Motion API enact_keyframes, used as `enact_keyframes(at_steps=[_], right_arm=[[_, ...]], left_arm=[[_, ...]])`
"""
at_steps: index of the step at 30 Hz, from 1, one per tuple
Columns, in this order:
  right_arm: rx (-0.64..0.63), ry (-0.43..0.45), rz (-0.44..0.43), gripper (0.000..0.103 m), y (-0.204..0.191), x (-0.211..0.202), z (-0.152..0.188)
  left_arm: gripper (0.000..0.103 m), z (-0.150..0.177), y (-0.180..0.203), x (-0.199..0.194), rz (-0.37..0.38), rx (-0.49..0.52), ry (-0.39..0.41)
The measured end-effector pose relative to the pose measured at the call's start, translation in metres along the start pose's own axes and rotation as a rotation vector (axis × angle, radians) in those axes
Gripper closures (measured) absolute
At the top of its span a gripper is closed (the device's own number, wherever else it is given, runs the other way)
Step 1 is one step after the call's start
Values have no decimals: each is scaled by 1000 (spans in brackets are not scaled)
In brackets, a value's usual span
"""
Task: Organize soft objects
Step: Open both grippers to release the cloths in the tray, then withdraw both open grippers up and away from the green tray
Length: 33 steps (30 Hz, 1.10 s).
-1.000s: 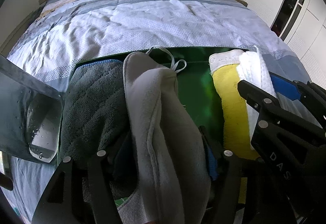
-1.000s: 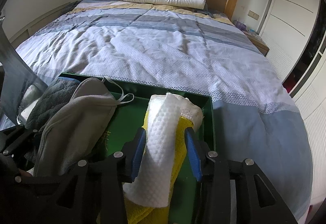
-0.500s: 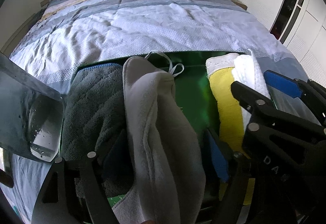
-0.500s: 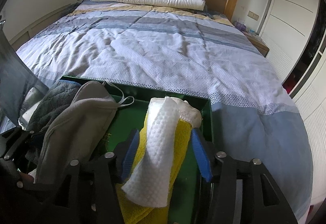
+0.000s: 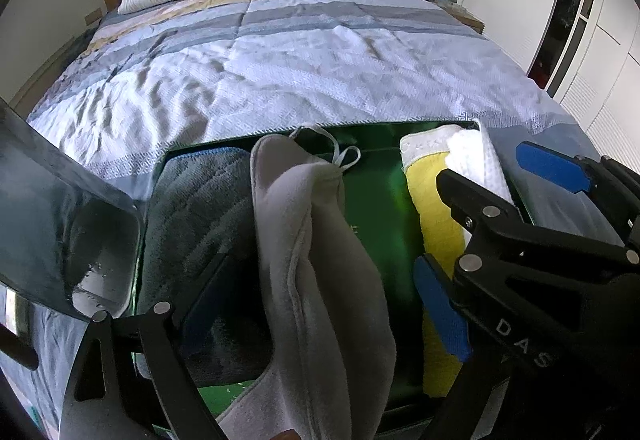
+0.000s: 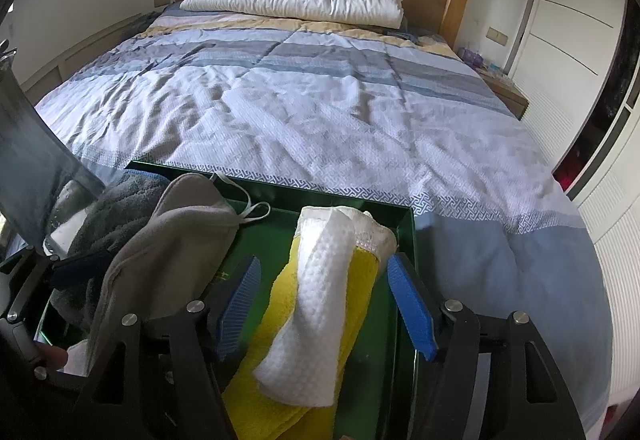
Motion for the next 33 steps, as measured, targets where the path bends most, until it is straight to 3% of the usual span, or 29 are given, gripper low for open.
enact_keyframes(at_steps=[5, 33], right_arm=[[0, 11, -1, 36, -2, -5, -2], [24, 77, 18, 31, -4, -50, -15]], left_arm=[[9, -2, -3, -5, -29, -1, 25], [8, -5, -17, -30, -60, -28, 77]])
Point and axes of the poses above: each gripper's, at about its wrist camera, not at the fingertips, and x roughly the way its jaws point, y to its right, z to its underside, the point moved 3 cm from there along x, roughly the way its jaws point, and after that the axes turned 3 degrees about z, right-handed, at the moved point
